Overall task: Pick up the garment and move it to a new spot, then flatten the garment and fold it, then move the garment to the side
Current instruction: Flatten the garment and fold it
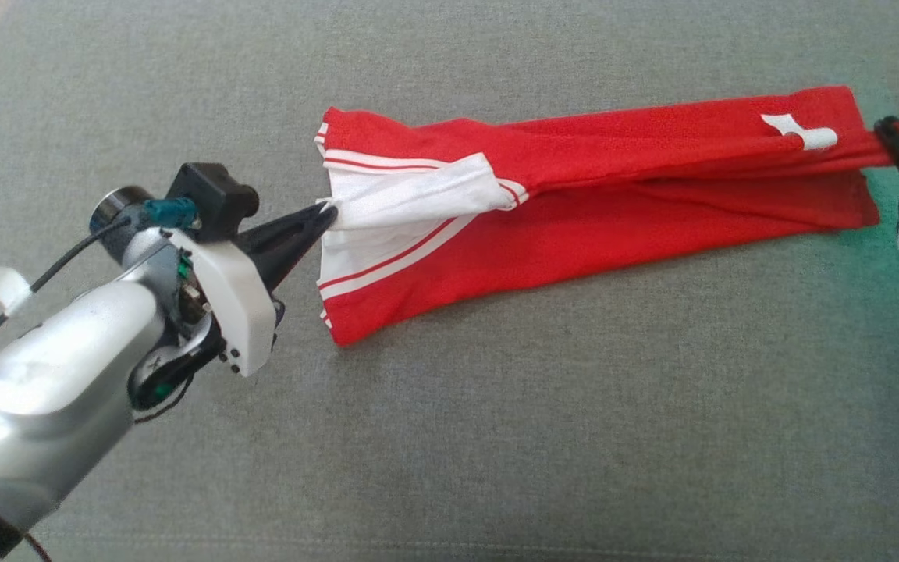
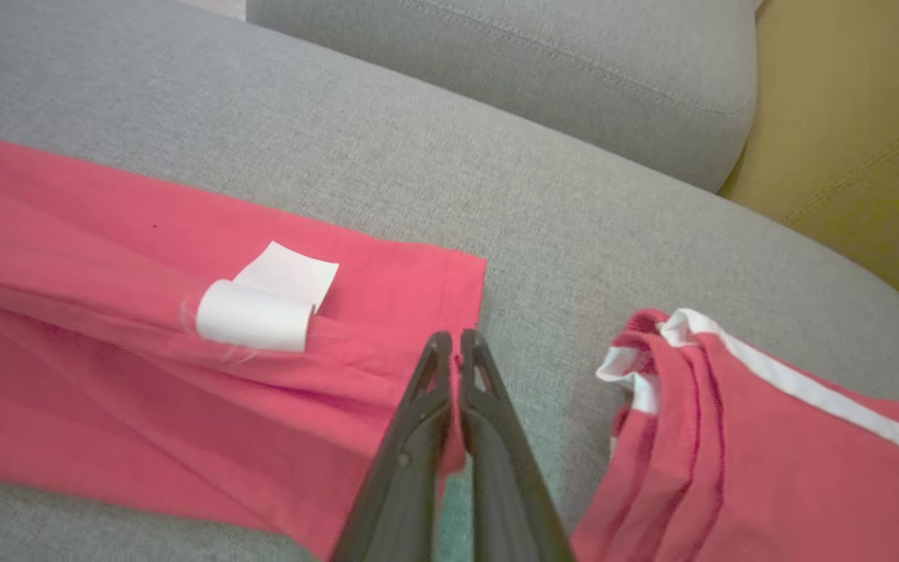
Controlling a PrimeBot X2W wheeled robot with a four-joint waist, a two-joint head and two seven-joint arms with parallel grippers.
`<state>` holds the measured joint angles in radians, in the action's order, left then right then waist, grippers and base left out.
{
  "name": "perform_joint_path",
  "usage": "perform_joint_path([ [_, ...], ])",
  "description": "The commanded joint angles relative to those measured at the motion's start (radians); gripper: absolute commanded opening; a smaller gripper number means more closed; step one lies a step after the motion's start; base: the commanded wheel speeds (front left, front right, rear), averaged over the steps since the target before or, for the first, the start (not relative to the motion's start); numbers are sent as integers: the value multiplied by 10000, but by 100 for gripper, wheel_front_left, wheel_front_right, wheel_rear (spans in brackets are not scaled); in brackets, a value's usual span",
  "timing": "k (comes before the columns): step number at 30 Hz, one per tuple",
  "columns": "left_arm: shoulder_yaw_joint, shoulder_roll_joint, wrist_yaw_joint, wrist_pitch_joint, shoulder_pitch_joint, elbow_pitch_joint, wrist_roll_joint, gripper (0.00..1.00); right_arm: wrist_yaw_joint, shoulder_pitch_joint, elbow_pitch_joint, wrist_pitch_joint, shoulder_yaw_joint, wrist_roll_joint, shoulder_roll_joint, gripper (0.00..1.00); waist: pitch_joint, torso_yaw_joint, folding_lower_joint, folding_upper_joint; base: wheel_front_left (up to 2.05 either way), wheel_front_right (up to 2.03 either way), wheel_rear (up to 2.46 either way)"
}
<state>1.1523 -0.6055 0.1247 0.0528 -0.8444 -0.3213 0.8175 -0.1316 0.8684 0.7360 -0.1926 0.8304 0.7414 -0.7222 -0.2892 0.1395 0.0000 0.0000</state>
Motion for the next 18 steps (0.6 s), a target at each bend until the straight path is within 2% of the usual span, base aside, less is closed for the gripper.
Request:
perform_joint_path([
  [1, -406, -530, 48, -69, -320, 272, 98, 0, 9, -226, -218, -68, 57, 118, -398, 0, -17, -6, 0, 0, 0, 0, 0],
  [6, -214, -644, 52, -293, -252, 475, 243, 0, 9, -222, -372, -403, 373, 343, -529, 0, -71, -62, 0, 0, 0, 0, 0],
  [10, -102, -497, 52, -304, -168, 303, 288, 0, 9, -268, -300, -741, 540, 532, -552, 0, -78, -143, 0, 0, 0, 0, 0],
  [11, -74, -459, 46, -298, -156, 227, 273, 0, 9, -286, -300, -799, 574, 583, -525, 60, -68, -170, 0, 0, 0, 0, 0],
  [12, -63, -422, -11, -244, -161, 152, 208, 76, 9, -297, -286, -837, 539, 706, -486, 100, -51, -198, 0, 0, 0, 0, 0],
  [13, -62, -383, -90, -205, -147, 70, 174, 100, 9, -302, -273, -877, 501, 818, -446, 100, -21, -230, 0, 0, 0, 0, 0],
  [18, -275, -294, -470, 169, -83, -236, 194, 100, 9, -245, -320, -821, 340, 1110, -367, 100, 171, -365, 0, 0, 0, 0, 0],
])
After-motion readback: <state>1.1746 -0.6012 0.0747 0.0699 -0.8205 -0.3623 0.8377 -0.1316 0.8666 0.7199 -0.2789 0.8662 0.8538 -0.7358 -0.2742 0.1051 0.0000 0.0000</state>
